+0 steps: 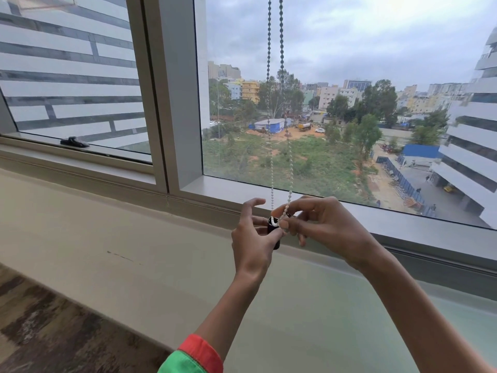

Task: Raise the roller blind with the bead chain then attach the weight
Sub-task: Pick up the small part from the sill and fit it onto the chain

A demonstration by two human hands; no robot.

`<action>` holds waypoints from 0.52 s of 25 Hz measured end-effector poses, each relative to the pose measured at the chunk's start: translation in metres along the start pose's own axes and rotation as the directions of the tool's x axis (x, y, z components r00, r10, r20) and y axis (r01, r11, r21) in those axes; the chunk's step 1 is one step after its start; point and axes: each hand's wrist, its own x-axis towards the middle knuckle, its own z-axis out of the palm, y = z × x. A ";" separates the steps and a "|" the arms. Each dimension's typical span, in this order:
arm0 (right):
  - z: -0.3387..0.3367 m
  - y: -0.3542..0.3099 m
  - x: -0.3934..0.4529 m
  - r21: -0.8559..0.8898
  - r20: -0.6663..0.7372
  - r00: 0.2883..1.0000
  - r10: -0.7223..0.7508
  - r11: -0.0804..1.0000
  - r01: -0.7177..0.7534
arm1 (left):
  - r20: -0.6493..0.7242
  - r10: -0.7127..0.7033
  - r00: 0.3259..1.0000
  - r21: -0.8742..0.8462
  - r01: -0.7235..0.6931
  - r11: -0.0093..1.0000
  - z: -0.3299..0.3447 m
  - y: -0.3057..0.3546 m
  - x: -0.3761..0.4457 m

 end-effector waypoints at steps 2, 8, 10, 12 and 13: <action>0.003 -0.002 -0.001 -0.007 0.009 1.000 -0.016 1.000 0.016 | 0.005 0.043 0.999 0.037 -0.043 0.998 0.000 0.001 -0.002; 0.007 -0.004 -0.005 -0.035 -0.006 1.000 -0.026 0.999 0.025 | 0.022 0.031 0.999 0.072 -0.032 0.997 -0.001 -0.003 -0.003; 0.005 -0.005 -0.007 -0.036 -0.040 0.998 -0.040 0.999 0.038 | -0.004 0.026 1.000 0.079 -0.026 0.997 -0.002 -0.006 -0.004; 0.002 -0.008 -0.009 -0.018 -0.112 0.991 -0.070 0.998 0.068 | -0.023 0.023 0.999 0.093 -0.021 0.995 -0.002 -0.006 -0.007; 0.000 -0.009 -0.009 -0.012 -0.151 0.985 -0.083 0.997 0.082 | -0.026 0.024 0.999 0.105 -0.021 0.994 -0.002 -0.006 -0.008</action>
